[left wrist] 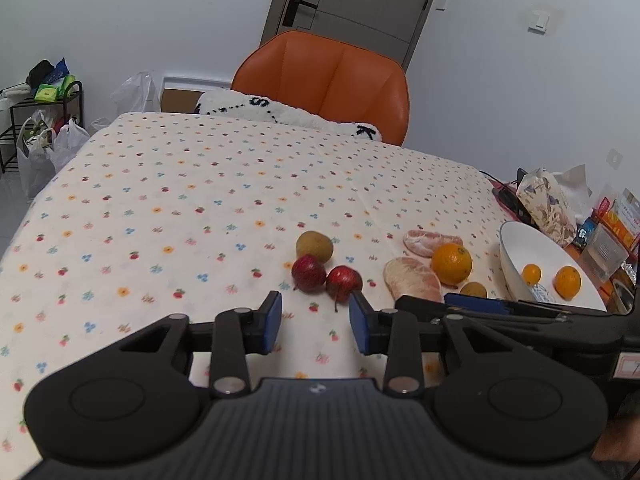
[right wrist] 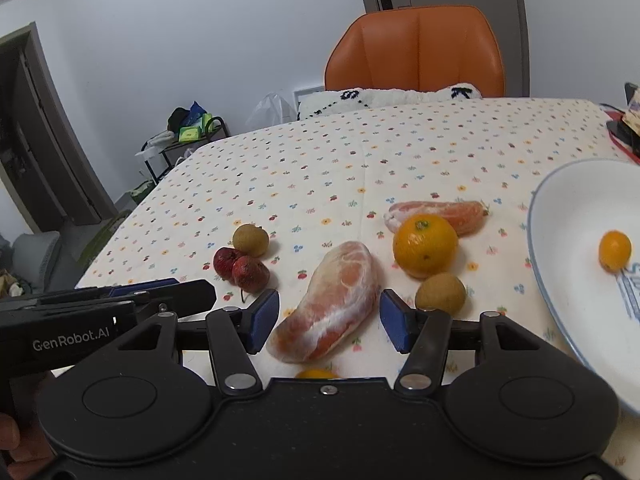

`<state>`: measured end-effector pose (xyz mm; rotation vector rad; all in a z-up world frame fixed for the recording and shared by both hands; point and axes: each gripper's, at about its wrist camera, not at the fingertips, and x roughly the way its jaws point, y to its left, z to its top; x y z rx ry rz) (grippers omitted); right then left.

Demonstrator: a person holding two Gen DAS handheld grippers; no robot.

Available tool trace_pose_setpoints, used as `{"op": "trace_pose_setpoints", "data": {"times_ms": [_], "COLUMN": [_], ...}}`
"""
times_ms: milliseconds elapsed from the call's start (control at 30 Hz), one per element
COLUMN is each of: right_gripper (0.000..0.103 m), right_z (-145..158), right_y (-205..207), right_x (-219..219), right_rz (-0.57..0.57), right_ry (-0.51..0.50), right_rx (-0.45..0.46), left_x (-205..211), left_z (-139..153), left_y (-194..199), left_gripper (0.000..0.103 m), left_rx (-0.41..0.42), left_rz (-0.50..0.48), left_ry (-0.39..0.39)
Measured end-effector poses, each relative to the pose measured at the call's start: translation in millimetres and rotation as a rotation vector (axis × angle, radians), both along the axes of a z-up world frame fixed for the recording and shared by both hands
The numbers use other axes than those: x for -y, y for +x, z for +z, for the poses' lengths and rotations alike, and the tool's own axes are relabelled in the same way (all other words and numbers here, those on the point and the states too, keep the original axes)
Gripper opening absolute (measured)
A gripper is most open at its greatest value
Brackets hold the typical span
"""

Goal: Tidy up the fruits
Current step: 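Grasp a pink pomelo segment with the right tool while the left tool grasps a red apple, then carry the pomelo segment and the red apple over the white plate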

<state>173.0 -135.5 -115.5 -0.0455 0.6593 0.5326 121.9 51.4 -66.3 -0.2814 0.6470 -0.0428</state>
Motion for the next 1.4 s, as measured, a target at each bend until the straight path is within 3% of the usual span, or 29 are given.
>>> {"op": "trace_pose_setpoints", "data": {"times_ms": [367,533,767,867,1400], "right_gripper": [0.039,0.026,0.022,0.020,0.019], "right_z": [-1,7,13,18,50], "right_y": [5,2,-7,-9,-33], "right_x": [-2,8,15,18,40], "right_rz": [0.036,0.037,0.057,0.059,0.021], "right_ry": [-0.035,-0.011,0.003,0.008,0.022], "right_rx": [0.038,0.038,0.043,0.052,0.131], "left_x": [6,11,20,22,25], "left_z": [-2,-7,-11,-12,14], "left_y": [14,22,31,32,6], "left_gripper": [0.034,0.034,0.034,0.022,0.021], "left_rx": [-0.007,-0.015,-0.017,-0.018,0.055], "left_rz": [-0.025,-0.027,-0.012,0.001,0.005], "left_ry": [-0.027,-0.042,-0.037,-0.024,-0.053]}}
